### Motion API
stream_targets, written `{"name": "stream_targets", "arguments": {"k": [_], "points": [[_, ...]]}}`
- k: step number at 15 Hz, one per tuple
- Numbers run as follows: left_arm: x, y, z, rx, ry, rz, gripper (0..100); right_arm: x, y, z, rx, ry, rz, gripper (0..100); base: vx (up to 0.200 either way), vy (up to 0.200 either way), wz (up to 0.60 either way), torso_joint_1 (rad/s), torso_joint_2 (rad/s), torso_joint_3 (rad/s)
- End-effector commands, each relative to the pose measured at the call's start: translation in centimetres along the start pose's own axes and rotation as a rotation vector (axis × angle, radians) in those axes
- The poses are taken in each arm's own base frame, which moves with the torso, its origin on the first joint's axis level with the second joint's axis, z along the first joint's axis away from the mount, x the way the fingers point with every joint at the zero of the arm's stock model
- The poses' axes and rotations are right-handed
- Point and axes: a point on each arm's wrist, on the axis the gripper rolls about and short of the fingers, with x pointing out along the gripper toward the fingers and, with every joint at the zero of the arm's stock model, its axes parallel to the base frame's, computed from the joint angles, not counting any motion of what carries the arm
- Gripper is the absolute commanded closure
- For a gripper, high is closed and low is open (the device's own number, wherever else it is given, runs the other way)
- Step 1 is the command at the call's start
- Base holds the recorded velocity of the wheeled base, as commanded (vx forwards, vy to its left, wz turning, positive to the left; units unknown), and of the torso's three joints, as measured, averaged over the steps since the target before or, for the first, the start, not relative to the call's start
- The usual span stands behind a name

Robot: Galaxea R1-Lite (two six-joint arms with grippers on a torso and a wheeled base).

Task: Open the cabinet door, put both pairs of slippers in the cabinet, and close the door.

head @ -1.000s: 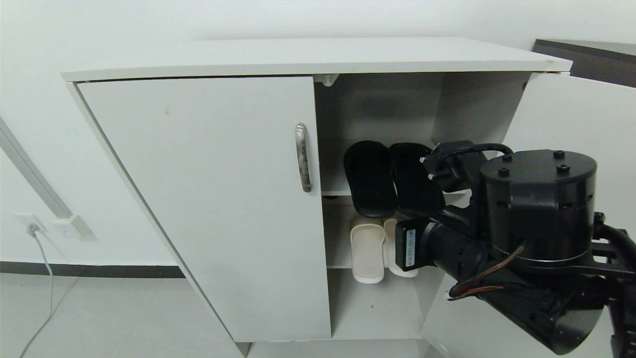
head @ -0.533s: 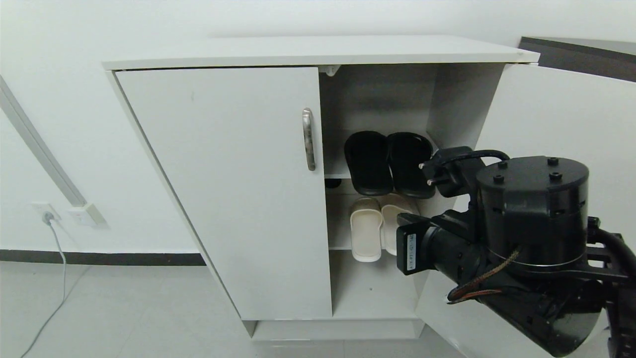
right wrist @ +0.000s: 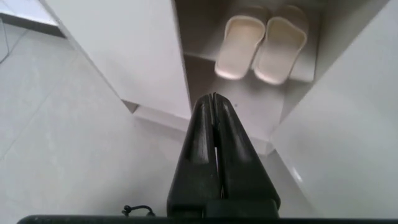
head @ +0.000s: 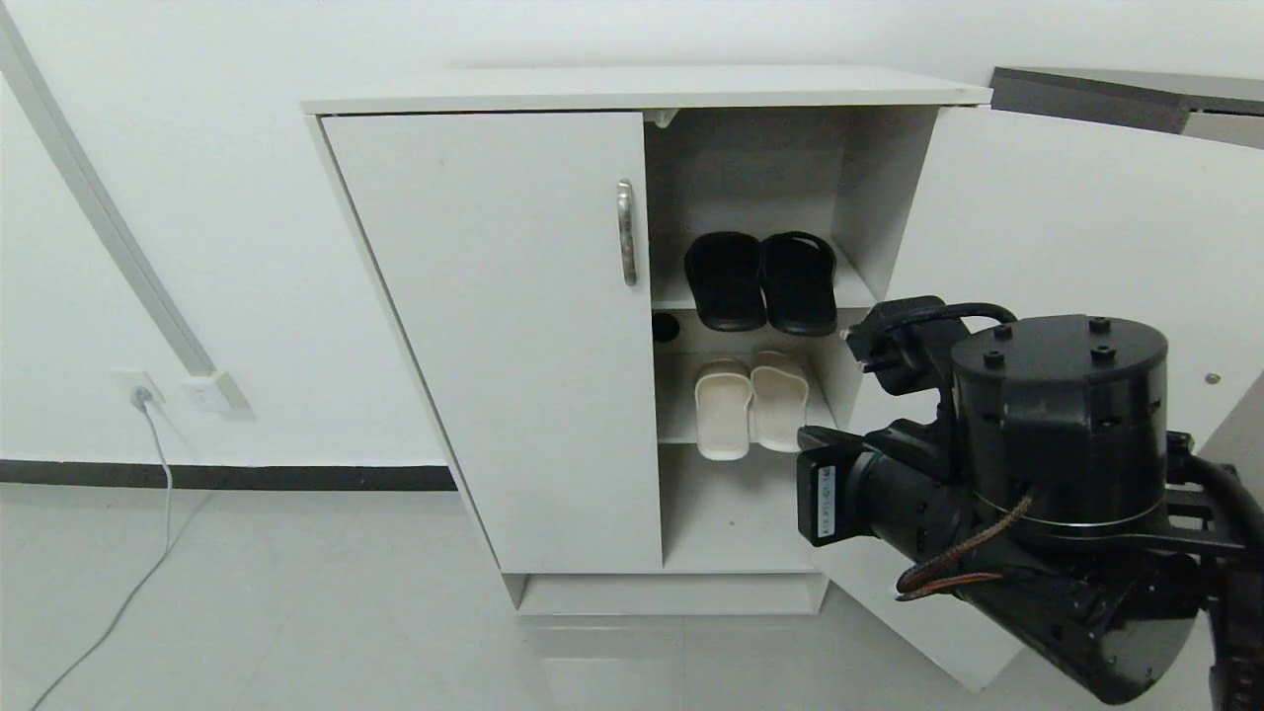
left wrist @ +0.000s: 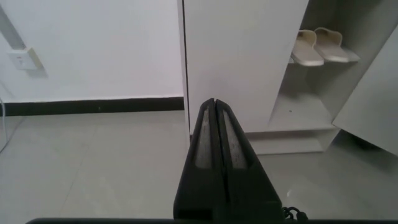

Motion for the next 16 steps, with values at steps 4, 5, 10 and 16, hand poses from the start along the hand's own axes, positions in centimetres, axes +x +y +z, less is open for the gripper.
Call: {"name": "stream_targets", "arguments": {"k": [4,5,10,16], "points": [[0.0,0.0,0.0,0.0,0.001,0.0,100,0.4,-1.0,-0.5,-0.035,-0.007,-0.026,100,-0.15,0.0,0.0,0.003,0.0,0.003],[0.0,0.0,0.0,0.0,0.001,0.0,100,0.4,-1.1,-0.6,-0.037,-0.02,-0.022,100,0.0,0.0,0.0,0.0,0.0,0.0],[0.0,0.0,0.0,-0.001,0.001,0.0,100,0.7,-1.5,-1.6,-0.059,-0.027,-0.022,100,0.0,0.0,0.0,0.0,0.0,0.0],[0.0,0.0,0.0,-0.007,0.0,0.002,100,1.1,-1.7,-1.7,-0.061,-0.017,-0.014,100,0.0,0.0,0.0,0.0,-0.03,-0.034]]}}
